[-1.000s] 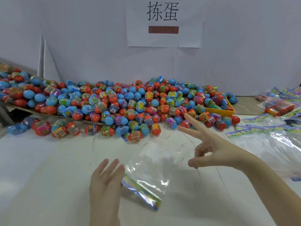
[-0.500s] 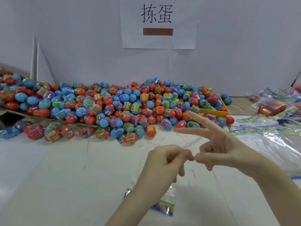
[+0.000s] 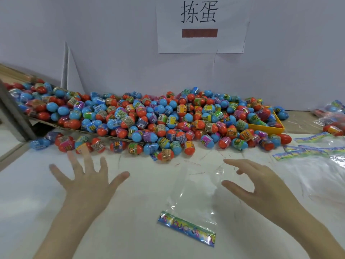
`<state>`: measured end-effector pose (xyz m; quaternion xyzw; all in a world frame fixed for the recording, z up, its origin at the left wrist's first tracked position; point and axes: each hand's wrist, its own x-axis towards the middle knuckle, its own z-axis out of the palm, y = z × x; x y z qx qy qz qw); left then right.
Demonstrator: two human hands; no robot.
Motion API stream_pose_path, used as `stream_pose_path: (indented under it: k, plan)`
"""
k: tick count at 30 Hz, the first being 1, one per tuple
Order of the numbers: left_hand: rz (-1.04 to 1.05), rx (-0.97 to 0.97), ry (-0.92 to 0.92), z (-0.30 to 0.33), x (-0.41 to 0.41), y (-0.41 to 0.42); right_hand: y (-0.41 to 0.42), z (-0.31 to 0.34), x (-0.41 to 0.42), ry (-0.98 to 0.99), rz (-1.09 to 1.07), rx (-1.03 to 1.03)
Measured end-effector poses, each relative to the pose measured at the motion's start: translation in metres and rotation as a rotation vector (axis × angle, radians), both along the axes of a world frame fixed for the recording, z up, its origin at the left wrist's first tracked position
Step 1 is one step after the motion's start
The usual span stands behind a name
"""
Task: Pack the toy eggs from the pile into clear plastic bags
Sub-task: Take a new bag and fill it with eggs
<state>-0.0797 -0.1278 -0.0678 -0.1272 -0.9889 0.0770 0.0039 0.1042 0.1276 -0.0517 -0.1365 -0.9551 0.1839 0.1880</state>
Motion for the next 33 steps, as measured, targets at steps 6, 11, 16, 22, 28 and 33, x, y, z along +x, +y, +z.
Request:
stream_pose_path:
  k: [6, 11, 16, 22, 28, 33]
  plan:
    - [-0.314, 1.234, -0.312, 0.006, 0.006, 0.017, -0.015, -0.002, -0.011, 0.034, 0.098, -0.041]
    - [-0.224, 1.424, -0.348, 0.007, 0.013, 0.032, -0.039, -0.004, -0.032, 0.097, 0.163, -0.192]
    - [-0.271, 1.723, -0.507, 0.015, 0.038, 0.046, -0.078, -0.002, -0.068, 0.071, 0.237, -0.478]
    - [-0.218, 1.842, -0.531, 0.016, 0.054, 0.056, -0.080, 0.003, -0.068, 0.166, 0.199, -0.908]
    - [-0.177, 1.771, -0.501, 0.018, 0.058, 0.057, -0.067, 0.010, -0.058, 0.221, 0.160, -0.912]
    - [-0.109, 1.940, -0.987, 0.028, 0.085, 0.067, -0.079, 0.008, -0.054, 0.538, 0.187, -0.528]
